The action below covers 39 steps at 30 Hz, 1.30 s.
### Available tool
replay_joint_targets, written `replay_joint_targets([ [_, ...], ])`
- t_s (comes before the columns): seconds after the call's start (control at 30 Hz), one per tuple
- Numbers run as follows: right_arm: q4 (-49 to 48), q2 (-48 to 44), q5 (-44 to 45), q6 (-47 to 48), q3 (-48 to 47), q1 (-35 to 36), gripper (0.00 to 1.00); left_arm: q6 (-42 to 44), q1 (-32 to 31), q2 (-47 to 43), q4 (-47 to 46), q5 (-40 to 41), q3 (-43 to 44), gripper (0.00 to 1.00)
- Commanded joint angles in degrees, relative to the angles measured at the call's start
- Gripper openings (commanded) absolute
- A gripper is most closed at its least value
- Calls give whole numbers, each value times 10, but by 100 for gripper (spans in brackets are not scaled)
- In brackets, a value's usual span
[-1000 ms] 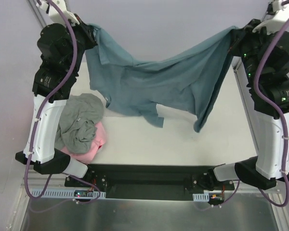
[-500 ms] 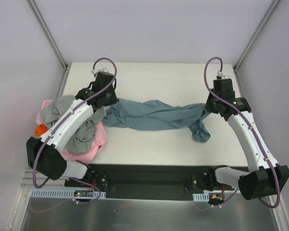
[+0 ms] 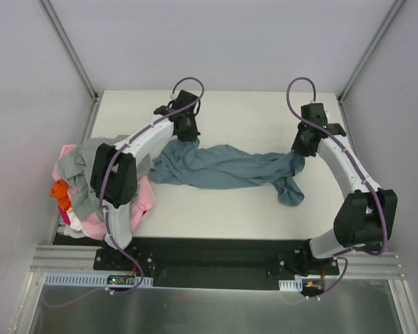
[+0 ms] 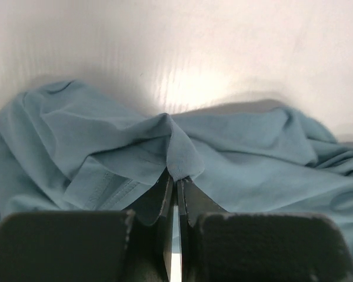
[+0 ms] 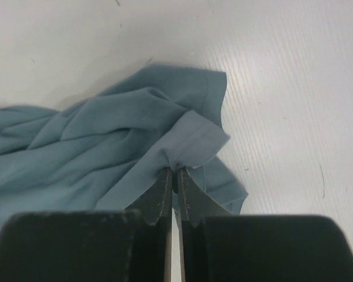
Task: Fold and stack the t-shirts
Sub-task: Flatten out the tshirt
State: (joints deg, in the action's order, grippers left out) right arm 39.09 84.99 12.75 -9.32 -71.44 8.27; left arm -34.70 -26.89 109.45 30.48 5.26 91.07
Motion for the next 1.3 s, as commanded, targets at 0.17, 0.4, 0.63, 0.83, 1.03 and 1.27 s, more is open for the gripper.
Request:
replay_joint_targets([
  [0.17,-6,-51,-27,68,-187,-12,1,41,31,-91,-9,61,195,0],
  [0.4,-71,-142,12,156,-300,-12,1,139,33,-170,-10,111,359,0],
  [0.63,-67,-150,25,189,-375,-17,1,148,33,-190,-19,101,451,0],
  [0.83,-53,-176,34,191,-380,-18,1,140,33,-229,-27,79,449,0],
  [1.03,-8,-192,30,177,-426,-17,1,140,33,-264,-27,53,448,0],
  [1.27,101,-235,-2,134,-414,-18,0,90,33,-381,-12,3,286,0],
])
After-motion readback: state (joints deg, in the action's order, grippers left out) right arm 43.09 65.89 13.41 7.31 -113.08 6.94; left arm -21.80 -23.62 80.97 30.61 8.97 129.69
